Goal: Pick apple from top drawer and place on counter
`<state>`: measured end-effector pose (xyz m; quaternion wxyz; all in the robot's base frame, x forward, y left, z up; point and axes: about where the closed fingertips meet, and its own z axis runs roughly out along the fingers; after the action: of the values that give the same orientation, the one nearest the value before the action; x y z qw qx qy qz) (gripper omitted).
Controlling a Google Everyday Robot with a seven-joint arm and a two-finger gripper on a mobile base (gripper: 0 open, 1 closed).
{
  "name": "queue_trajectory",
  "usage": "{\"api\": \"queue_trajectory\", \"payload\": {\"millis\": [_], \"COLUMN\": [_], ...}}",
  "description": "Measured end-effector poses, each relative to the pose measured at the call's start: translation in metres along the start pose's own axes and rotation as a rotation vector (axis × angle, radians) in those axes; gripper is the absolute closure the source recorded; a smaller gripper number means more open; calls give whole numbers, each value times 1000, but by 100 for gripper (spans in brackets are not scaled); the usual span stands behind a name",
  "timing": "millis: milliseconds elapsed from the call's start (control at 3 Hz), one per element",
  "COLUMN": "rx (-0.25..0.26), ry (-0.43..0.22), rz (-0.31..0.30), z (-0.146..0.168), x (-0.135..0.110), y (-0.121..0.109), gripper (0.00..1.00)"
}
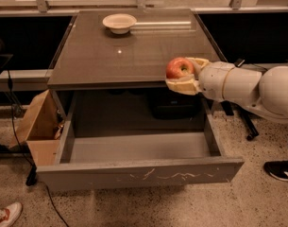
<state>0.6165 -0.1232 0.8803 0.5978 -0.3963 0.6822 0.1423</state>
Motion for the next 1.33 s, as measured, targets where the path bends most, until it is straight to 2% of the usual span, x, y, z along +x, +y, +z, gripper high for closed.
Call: {"api": "queue_trajectory", "payload": {"millis": [333,667,1000,1333], "rx": [5,19,22,1], "ry": [-13,-19,40,149], "rz": [2,17,55,99], "z": [28,84,122,153], "x": [-7,-20,-16,1], "y": [-22,-74,-103,-116], "gripper": [100,100,100,100]}}
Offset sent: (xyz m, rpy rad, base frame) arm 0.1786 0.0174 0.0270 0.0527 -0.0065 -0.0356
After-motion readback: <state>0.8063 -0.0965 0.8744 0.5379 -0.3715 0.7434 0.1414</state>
